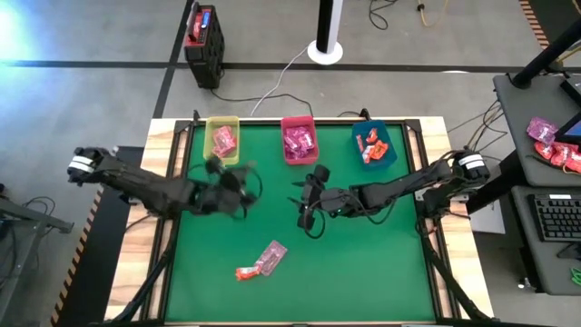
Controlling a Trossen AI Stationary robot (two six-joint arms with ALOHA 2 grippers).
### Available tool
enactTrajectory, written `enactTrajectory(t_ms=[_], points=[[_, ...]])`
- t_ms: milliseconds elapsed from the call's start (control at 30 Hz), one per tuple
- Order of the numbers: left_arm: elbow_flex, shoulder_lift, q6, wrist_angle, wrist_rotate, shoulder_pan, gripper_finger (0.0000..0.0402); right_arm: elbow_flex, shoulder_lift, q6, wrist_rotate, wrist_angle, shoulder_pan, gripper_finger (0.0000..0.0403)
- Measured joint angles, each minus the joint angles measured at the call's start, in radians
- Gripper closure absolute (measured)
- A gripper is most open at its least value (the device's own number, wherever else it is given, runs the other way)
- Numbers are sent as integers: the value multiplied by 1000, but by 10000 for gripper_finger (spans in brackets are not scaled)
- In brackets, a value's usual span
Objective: Sort candy by brand, put in halloween buckets
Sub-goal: Put the pink candy into the yellow bin
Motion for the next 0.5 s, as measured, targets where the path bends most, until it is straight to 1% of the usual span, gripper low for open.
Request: enactTrajectory(t_ms=[33,100,133,200,300,333,400,500], points=[[6,-17,-49,-86,-17,44,398,0,0,4,-2,-1,0,196],[19,-49,-114,-227,0,151,399,0,4,11,-2,-4,0,193],[22,-62,-126,-270,33,212,399,0,8,14,-3,-2,0,193],[23,-79,-120,-318,134,358,400,0,11,16,-3,-8,-2,192],[12,-79,-37,-311,332,596,400,-2,11,27,-2,-8,-3,192],[8,-72,-9,-305,379,669,400,-2,11,27,-2,-7,-3,192],[6,-55,43,-281,431,793,400,-2,11,26,-3,-9,-2,192],[6,-41,136,-231,501,904,400,-2,11,27,-3,-9,-2,192]])
